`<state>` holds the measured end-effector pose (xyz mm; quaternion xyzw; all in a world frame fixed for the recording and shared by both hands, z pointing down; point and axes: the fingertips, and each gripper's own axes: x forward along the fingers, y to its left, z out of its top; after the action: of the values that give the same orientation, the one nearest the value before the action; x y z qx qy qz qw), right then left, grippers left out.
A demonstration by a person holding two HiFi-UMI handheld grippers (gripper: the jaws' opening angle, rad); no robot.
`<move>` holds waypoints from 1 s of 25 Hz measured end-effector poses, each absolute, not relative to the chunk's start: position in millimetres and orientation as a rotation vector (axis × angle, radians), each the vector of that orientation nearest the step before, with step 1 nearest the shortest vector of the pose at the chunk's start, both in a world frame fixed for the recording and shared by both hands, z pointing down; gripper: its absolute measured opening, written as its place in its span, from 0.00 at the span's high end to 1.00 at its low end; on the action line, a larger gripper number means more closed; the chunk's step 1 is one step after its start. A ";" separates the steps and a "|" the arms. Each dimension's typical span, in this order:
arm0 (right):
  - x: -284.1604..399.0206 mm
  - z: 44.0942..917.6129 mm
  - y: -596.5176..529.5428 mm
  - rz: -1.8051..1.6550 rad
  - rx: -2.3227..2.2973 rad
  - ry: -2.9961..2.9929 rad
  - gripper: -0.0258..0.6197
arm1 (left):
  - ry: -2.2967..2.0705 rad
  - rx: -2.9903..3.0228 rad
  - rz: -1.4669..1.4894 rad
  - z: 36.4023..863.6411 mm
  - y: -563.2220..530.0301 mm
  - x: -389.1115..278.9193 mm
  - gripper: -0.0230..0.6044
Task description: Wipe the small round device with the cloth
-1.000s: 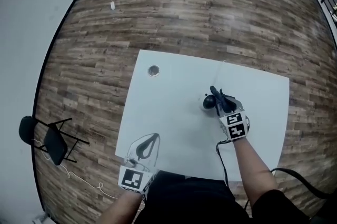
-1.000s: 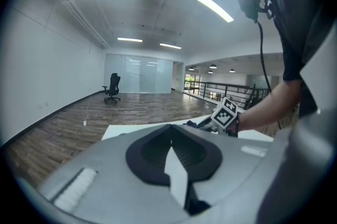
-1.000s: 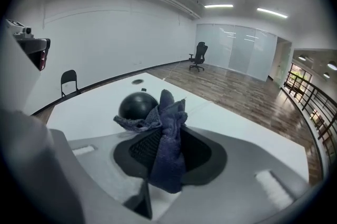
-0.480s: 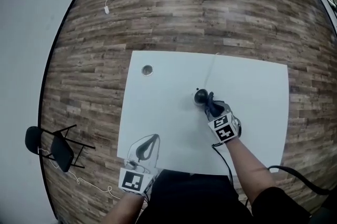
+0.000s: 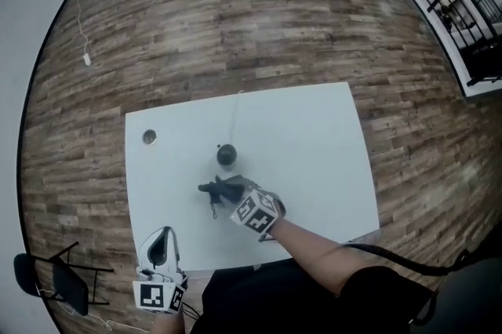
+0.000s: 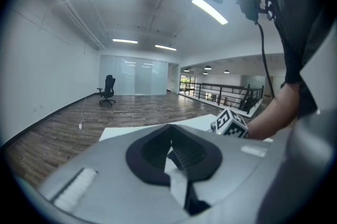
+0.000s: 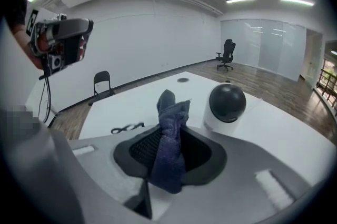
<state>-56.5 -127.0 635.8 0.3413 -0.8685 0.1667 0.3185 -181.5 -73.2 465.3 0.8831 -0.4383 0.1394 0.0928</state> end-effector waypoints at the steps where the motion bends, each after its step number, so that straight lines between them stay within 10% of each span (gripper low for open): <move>1: -56.8 631.3 -123.2 0.462 0.902 -2.288 0.79 | -1.297 2.624 0.402 466.8 -74.2 -180.7 0.95; 25: 151.4 711.0 11.8 0.783 1.345 -1.658 0.77 | -0.838 2.919 0.241 452.2 -71.2 -78.4 0.95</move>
<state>151.4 11.8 711.0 0.5368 -0.6614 0.3126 0.4202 -78.4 -71.2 452.2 0.9571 -0.2746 0.0790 0.0476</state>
